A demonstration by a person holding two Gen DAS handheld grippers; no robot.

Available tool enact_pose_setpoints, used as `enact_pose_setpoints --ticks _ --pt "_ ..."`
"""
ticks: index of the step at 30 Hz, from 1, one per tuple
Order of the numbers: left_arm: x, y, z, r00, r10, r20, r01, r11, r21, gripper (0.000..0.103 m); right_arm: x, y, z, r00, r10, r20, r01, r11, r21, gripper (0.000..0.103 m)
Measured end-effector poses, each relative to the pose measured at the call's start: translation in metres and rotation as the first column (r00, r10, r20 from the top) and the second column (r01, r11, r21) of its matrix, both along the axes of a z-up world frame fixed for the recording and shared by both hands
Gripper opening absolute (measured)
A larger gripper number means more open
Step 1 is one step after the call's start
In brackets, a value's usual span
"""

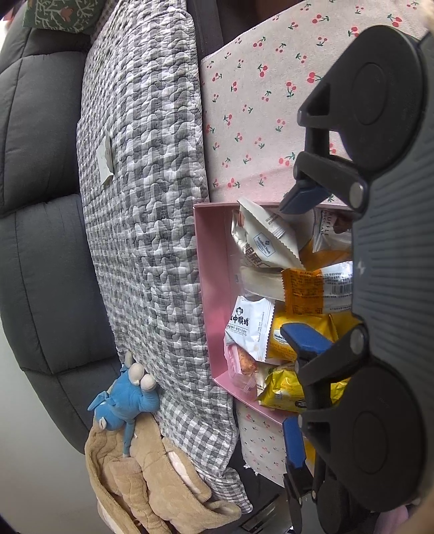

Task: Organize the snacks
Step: 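Carry both packs into the box and open both tools, then move both tools back toward the red candies on the cloth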

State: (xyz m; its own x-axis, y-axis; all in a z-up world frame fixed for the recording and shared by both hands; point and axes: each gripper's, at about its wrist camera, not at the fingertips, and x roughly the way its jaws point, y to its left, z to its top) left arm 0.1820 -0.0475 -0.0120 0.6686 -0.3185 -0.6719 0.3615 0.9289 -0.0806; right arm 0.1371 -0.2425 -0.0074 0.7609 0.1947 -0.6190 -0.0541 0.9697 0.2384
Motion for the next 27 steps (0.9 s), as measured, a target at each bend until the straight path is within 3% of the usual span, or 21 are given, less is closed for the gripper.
enact_pose_setpoints --ticks 5,11,27 --pt "-0.018 0.005 0.006 1.000 -0.018 0.000 0.018 1.000 0.005 0.093 -0.016 -0.004 0.008 1.000 -0.006 0.003 0.006 1.000 -0.017 0.088" --pt "-0.046 0.015 0.011 1.000 -0.015 0.004 0.015 1.000 0.011 0.098 -0.039 -0.009 0.012 1.000 -0.013 0.004 0.014 0.999 -0.033 0.098" --pt "-0.113 0.034 -0.002 0.999 -0.030 -0.018 0.030 0.999 0.028 0.099 -0.083 -0.002 -0.006 0.999 0.009 -0.046 -0.015 0.993 -0.114 0.103"
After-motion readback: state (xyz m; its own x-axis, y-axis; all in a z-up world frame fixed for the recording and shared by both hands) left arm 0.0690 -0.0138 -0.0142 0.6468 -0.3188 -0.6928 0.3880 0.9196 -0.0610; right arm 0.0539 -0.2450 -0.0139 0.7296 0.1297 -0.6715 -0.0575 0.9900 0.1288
